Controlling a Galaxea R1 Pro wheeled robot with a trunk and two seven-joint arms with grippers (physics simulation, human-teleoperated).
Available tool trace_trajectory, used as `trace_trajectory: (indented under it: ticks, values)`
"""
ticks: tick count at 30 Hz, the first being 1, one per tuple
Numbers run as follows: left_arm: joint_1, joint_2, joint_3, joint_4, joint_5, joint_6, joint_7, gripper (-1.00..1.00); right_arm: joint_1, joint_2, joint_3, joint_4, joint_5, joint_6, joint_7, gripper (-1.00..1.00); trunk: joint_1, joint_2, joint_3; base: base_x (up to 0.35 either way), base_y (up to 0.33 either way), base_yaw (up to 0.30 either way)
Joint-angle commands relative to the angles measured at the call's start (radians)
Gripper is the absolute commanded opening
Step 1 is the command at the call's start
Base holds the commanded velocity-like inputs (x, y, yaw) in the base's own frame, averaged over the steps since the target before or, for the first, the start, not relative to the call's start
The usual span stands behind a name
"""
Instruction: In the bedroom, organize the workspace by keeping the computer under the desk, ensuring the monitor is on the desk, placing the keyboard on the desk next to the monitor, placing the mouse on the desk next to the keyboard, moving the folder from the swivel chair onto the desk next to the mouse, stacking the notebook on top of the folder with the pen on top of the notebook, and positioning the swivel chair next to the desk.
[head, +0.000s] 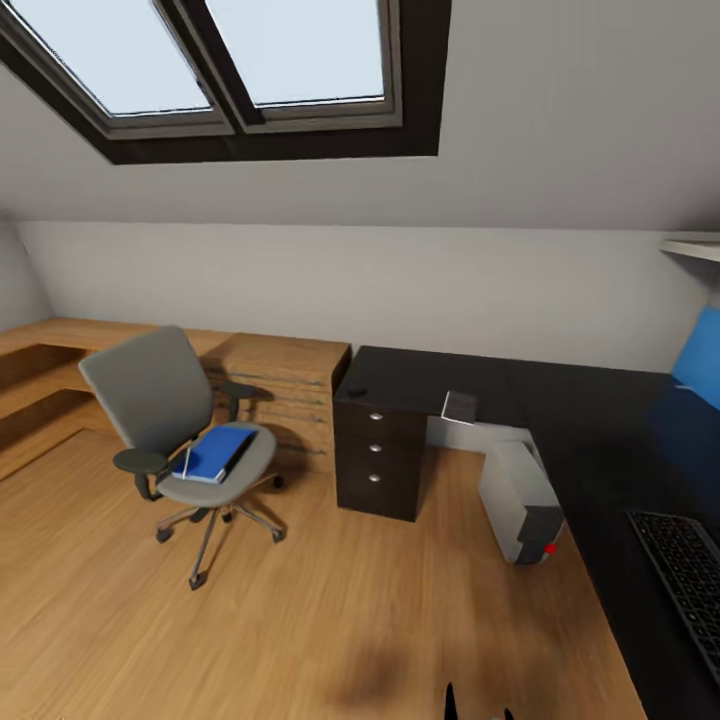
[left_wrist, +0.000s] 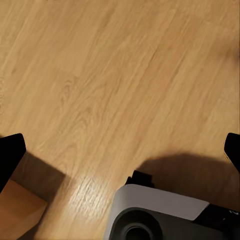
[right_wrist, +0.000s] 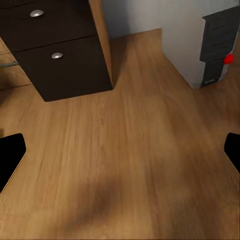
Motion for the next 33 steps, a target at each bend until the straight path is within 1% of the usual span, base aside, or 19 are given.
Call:
trace_trajectory:
  ticks: [1,22,25,33]
  values:
    - [0.000,0.001,-0.008,-0.002,0.011,-0.003,0.007,1.00,-0.001,0.000,0.008,0.001,-0.009,-0.003,0.000,1.00,-0.003,0.007,0.002,0.322,-0.084,0.286]
    - [0.000,0.001,-0.008,-0.002,0.010,-0.002,0.007,1.00,-0.001,0.000,0.008,-0.001,-0.008,-0.003,0.000,1.00,-0.084,0.154,0.068,0.322,-0.083,0.283]
    - [0.000,0.001,-0.008,-0.002,0.010,-0.002,0.007,1.00,-0.001,-0.002,0.006,-0.002,-0.008,-0.003,0.000,1.00,-0.095,0.175,0.077,0.322,-0.096,0.102]
    - [0.000,0.001,-0.008,-0.002,0.009,-0.003,0.007,1.00,-0.001,-0.004,0.005,-0.002,-0.011,-0.001,0.000,1.00,-0.126,0.231,0.103,0.322,-0.100,0.007]
